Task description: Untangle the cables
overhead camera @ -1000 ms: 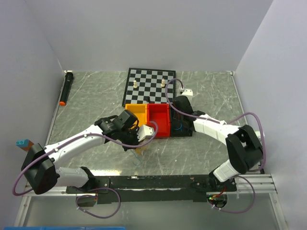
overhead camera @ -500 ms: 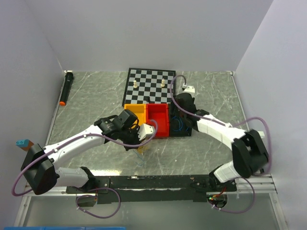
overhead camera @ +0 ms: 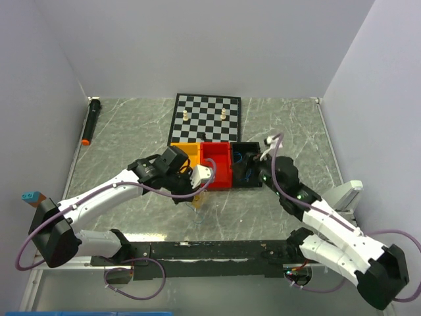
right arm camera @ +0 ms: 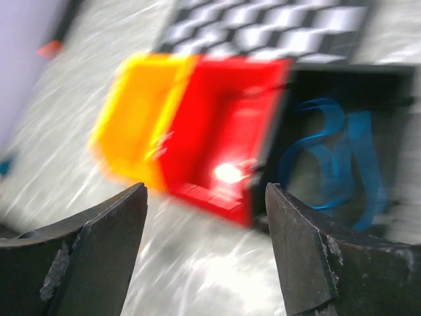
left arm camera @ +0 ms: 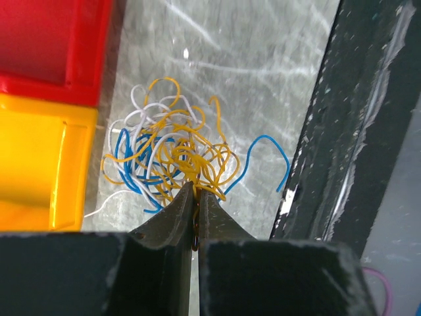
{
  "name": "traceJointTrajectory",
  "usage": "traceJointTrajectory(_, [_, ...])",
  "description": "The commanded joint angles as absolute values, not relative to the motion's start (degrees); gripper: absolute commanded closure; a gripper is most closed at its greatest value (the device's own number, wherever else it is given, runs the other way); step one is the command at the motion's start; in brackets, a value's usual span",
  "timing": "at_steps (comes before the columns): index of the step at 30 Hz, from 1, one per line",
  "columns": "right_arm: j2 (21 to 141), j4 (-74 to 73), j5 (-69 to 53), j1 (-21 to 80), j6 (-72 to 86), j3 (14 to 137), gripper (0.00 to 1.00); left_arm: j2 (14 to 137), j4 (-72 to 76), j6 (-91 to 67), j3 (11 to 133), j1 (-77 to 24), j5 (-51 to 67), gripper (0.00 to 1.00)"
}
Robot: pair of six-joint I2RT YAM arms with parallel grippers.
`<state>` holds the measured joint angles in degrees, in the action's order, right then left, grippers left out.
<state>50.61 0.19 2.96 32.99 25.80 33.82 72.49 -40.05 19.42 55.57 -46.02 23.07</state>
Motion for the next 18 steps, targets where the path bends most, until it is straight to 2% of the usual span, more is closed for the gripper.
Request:
traceJointTrajectory(1, [45.88,7.81,-15.79,36.73,25.92,28.58,0.20,72.51,-38.93,18.45,59.50,-45.44,28.21,0.92])
traceJointTrajectory(7, [52.90,17.82,-31.09,38.76,30.23,24.44,0.20,72.51,-38.59,19.69,58.71,-45.44,29.88,0.91])
traceJointTrajectory(11, [58.70,23.98,-39.35,38.85,30.50,25.13,0.23,72.07,-38.58,19.51,58.45,-45.44,29.62,0.91])
traceJointTrajectory(18, [64.59,24.88,-42.54,41.48,28.39,28.56,0.24,72.42,-38.76,19.78,58.62,-45.44,29.27,0.91])
